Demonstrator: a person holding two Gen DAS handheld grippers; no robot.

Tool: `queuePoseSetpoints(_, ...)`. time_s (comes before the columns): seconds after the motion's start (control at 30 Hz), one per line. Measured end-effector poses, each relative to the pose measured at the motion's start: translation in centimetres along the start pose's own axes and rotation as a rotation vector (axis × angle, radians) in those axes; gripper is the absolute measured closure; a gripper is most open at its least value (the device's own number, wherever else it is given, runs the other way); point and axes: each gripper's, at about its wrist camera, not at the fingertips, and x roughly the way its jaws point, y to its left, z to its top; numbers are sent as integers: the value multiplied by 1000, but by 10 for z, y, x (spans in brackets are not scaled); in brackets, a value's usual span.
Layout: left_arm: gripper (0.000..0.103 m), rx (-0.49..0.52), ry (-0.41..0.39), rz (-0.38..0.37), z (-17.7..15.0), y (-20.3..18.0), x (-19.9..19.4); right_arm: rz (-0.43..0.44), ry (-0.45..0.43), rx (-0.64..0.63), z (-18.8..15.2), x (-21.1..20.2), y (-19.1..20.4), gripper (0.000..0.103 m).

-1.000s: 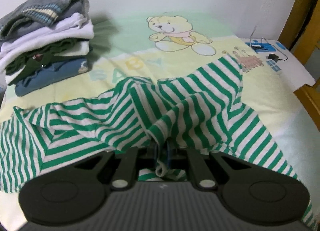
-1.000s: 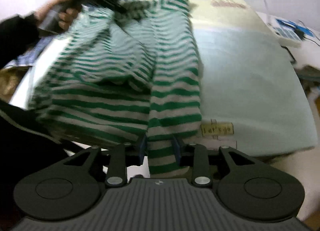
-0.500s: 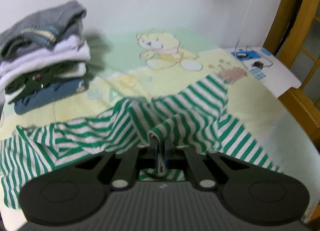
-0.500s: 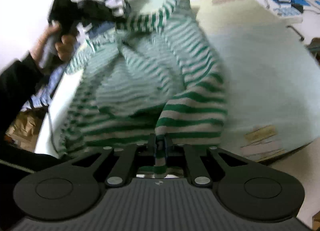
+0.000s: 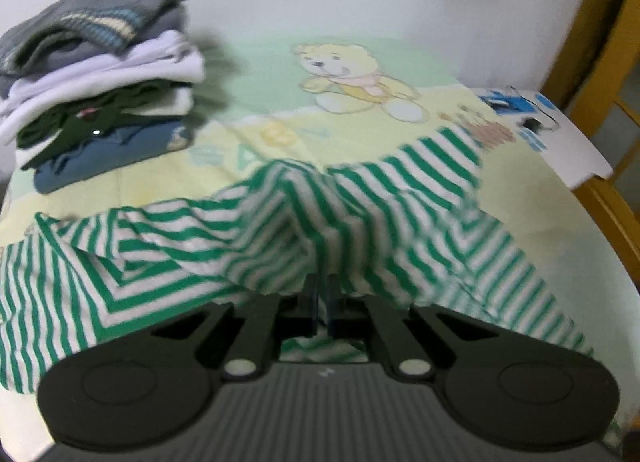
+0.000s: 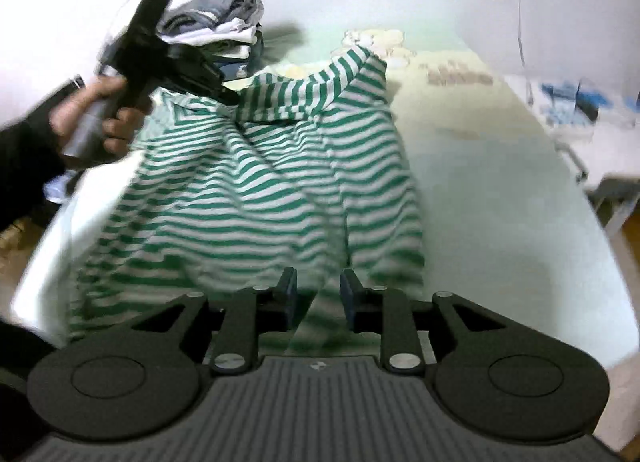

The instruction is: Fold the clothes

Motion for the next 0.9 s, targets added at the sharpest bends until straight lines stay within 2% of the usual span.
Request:
queuePoseSetpoints(0.17, 100, 109, 9, -51, -25, -32, -17, -23, -10, 50, 8, 42, -18, 78)
queuePoseSetpoints(0.23, 93, 130, 21, -58, -35, -47, -18, -25, -13, 22, 12, 55, -20, 78)
queuePoseSetpoints(0.3, 92, 138, 36, -67, -43, -60, -17, -31, -7, -15, 15, 64, -21, 78)
queuePoseSetpoints(0.33, 87, 142, 43, -65, -46, -65, -15, -34, -2, -36, 15, 68, -22, 79)
queuePoseSetpoints(0.4, 82, 142, 50, -50, -50, -73, -10, -36, 10, -74, 17, 75, -24, 91)
queuePoseSetpoints(0.47, 79, 124, 52, -33, -52, -78, -6, -3, 21, -75, 21, 73, -33, 101)
queuePoseSetpoints(0.63, 73, 72, 61, -19, -57, -76, -5, 140, -3, 11, 38, 56, -53, 101)
queuePoseSetpoints(0.77, 72, 34, 67, -9, -61, -74, -6, 325, -19, 96, 54, 53, -55, 101)
queuePoseSetpoints(0.9, 68, -4, 71, -2, -65, -70, -8, 355, 94, 38, 45, 83, -37, 98)
